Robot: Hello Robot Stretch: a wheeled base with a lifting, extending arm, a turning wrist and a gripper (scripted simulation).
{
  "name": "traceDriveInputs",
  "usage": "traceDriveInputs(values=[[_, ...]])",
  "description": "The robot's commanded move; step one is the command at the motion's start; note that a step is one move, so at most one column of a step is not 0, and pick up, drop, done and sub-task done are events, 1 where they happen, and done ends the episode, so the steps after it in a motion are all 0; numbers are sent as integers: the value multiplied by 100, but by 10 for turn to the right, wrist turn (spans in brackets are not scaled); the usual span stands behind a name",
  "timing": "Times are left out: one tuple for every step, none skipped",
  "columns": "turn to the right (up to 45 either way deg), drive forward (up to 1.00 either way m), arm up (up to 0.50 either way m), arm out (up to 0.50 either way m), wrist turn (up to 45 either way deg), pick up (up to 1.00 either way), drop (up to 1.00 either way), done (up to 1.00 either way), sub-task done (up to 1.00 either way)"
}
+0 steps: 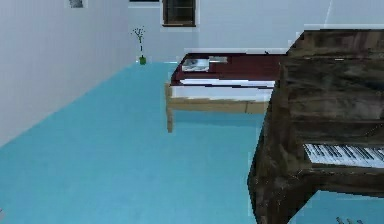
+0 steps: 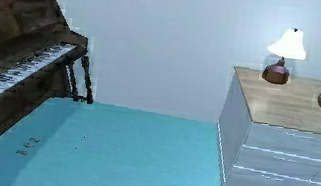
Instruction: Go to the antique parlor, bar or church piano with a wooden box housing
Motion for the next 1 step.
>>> traceDriveInputs(values=[[-30, 0, 0, 0, 0, 0, 0, 0, 0]])
